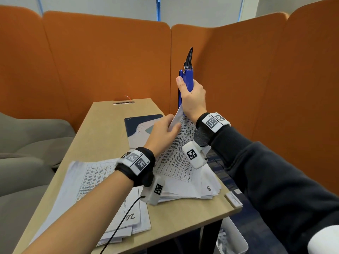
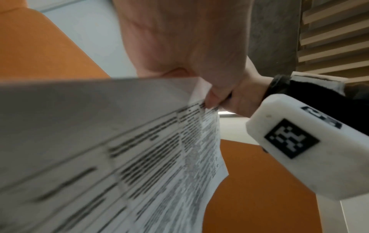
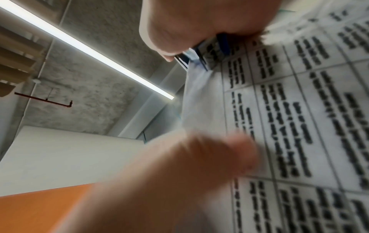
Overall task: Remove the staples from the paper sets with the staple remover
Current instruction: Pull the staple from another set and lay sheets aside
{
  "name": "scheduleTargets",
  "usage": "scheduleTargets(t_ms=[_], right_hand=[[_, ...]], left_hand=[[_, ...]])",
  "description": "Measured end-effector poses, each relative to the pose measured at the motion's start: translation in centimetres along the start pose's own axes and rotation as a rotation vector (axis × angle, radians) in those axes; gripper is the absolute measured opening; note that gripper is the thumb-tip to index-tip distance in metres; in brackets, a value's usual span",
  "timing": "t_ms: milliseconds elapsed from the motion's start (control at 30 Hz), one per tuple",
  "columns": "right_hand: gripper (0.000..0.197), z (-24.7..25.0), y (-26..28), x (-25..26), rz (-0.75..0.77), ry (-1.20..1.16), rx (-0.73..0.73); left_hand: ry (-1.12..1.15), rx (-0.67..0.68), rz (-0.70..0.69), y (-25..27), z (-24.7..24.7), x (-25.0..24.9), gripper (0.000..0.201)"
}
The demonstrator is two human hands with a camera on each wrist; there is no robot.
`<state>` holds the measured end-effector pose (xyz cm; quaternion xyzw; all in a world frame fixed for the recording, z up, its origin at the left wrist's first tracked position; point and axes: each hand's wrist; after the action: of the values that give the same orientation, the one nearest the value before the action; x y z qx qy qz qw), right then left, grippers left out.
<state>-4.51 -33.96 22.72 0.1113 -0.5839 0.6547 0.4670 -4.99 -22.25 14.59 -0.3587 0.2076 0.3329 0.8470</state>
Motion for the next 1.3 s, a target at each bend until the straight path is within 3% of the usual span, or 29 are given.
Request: scheduleTargets(t_ms=[33, 100, 200, 300, 367, 467, 633, 733, 800, 867, 933, 1100, 1233, 1300], right_hand=[[0.037, 0.2, 0.0, -0.2, -0.005, 0.006, 0.002], [0.033, 0.6, 0.2, -0.5, -0.016, 0.011, -0.018], [0.017, 1.4, 0.2, -0.2, -0.022, -0.128, -0.134], [0.009, 2.2, -0.2, -0.2, -0.024, -0.347, -0.363], [0.016, 1.8, -0.1, -1.4, -0.158, -0.475, -0.382], [0.018, -0.3, 1.7, -5.0, -0.463, -0.649, -0.246], [0.04, -4.2, 6.2, -12.0, -0.807, -0.808, -0.19], [0.043, -5.2, 8.7, -14.9, -0.906, -0.945, -0.217], [0.041, -5.7, 10.0, -16.0, -0.94, -0.995, -0.222], [0.046, -6.0, 11.2, -16.7, -0.957, -1.026, -0.224], [0.045, -5.9, 12.0, -17.2, -0.959, -1.081, -0.247], [0.024, -5.2, 12.6, -17.4, -0.946, -1.18, -0.21], [0.038, -5.1, 12.8, -17.8, -0.986, -1.159, -0.161], [0.05, -5.1, 12.8, -18.1, -1.008, -1.147, -0.155]], left_hand=[[0.032, 0.076, 0.029, 0.1, -0.1, 0.6, 0.012], [0.088, 0.168, 0.1, 0.5, -0.4, 1.9, 0.02], [0.146, 0.063, 0.158, 0.8, -0.3, 3.1, 0.024], [0.208, -0.051, 0.289, 0.4, -0.3, 4.5, 0.023], [0.284, -0.057, 0.357, 0.4, -0.7, 5.3, 0.026], [0.322, 0.024, 0.518, 0.6, -2.0, 7.3, 0.029], [0.506, 0.026, 0.832, 3.4, -0.2, 11.3, 0.007], [0.42, -0.058, 1.011, 6.9, 4.8, 15.8, 0.042], [0.252, -0.094, 1.196, 9.6, 7.7, 20.7, 0.078], [0.093, -0.082, 1.335, 12.2, 9.3, 24.7, 0.094], [0.008, -0.031, 1.365, 14.0, 10.1, 24.7, 0.094], [-0.199, 0.092, 1.268, 15.3, 10.1, 23.6, 0.066], [-0.228, 0.024, 1.209, 15.6, 10.1, 22.3, 0.053], [-0.273, -0.015, 1.155, 15.6, 10.2, 21.6, 0.035]])
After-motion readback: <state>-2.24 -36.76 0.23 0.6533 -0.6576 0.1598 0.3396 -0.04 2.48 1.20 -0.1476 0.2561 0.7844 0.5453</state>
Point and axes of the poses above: each hand's wrist, its own y-axis away from the middle knuckle, its own z-axis out of the back of the hand, x = y × z, and after that the axes turned 14 degrees about x, right-handed
